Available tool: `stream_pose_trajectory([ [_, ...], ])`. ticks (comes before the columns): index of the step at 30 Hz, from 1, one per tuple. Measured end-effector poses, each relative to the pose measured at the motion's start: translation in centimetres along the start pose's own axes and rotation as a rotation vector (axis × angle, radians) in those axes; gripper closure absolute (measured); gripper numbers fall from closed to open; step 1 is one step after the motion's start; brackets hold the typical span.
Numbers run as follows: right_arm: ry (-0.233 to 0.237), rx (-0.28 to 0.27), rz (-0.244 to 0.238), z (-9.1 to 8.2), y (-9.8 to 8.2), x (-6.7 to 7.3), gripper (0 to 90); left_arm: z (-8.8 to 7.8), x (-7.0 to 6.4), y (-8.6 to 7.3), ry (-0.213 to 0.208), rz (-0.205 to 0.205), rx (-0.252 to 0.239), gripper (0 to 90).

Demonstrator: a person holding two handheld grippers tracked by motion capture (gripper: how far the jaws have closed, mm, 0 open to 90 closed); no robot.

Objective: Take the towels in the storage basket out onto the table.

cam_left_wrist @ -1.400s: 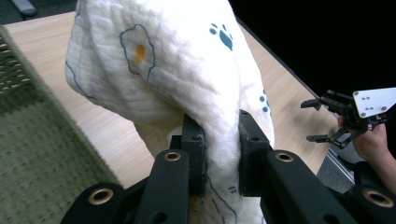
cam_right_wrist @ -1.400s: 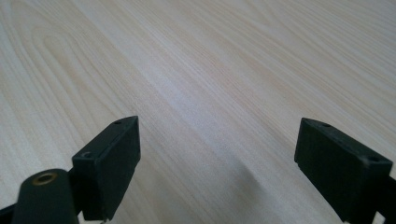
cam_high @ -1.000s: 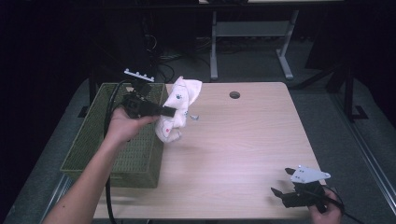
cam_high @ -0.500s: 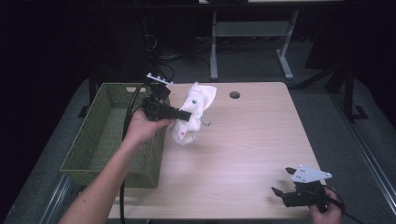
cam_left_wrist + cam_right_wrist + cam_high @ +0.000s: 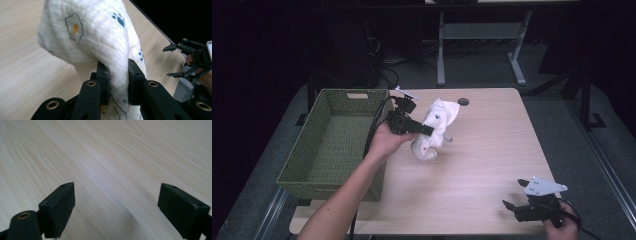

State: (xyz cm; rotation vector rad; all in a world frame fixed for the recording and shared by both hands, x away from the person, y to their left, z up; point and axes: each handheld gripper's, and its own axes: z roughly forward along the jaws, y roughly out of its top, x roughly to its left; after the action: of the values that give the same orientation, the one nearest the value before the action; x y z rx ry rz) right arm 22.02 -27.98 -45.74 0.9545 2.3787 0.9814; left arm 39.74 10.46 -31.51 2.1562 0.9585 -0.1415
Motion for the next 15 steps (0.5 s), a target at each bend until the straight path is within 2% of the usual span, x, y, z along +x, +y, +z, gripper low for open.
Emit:
stream_pose_trajectory([
  [1,0.001,0.000,-0.001,0.0,0.0,0.0,14.0,1.0,0.0,-0.1,0.005,-0.005,0.009,75.6],
  [2,0.000,-0.001,0.000,0.0,0.0,0.0,14.0,1.0,0.0,-0.1,0.005,-0.005,0.009,75.5],
  [3,0.000,-0.001,0.001,0.0,0.0,0.0,14.0,2.0,-0.1,-0.1,0.003,-0.007,0.023,75.5],
  [4,0.000,-0.004,0.002,0.0,0.0,-0.1,14.0,2.0,-0.1,-0.1,0.003,-0.007,0.023,75.4],
  [6,-0.002,-0.004,0.006,0.0,0.0,-0.1,14.0,3.1,-0.2,-0.1,0.001,-0.009,0.031,75.1],
  [7,-0.003,-0.009,0.006,-0.1,0.0,-0.1,14.0,4.3,-0.3,-0.1,0.002,-0.013,0.044,74.6],
  [8,-0.003,-0.009,0.006,-0.1,0.0,-0.1,14.0,4.3,-0.3,-0.1,0.002,-0.013,0.044,74.4],
  [9,-0.002,-0.010,0.010,-0.2,0.0,-0.1,14.0,5.3,-0.4,-0.1,-0.007,-0.015,0.051,74.1],
  [10,-0.002,-0.010,0.010,-0.2,0.0,-0.1,14.0,5.3,-0.4,-0.1,-0.007,-0.015,0.051,74.0],
  [13,-0.002,-0.022,0.010,-0.2,-0.1,-0.2,14.0,6.8,-0.5,-0.2,0.020,-0.002,0.070,72.2],
  [15,0.001,-0.024,0.009,-0.1,0.0,-0.2,14.0,8.6,-0.6,-0.4,0.022,-0.013,0.088,72.2],
])
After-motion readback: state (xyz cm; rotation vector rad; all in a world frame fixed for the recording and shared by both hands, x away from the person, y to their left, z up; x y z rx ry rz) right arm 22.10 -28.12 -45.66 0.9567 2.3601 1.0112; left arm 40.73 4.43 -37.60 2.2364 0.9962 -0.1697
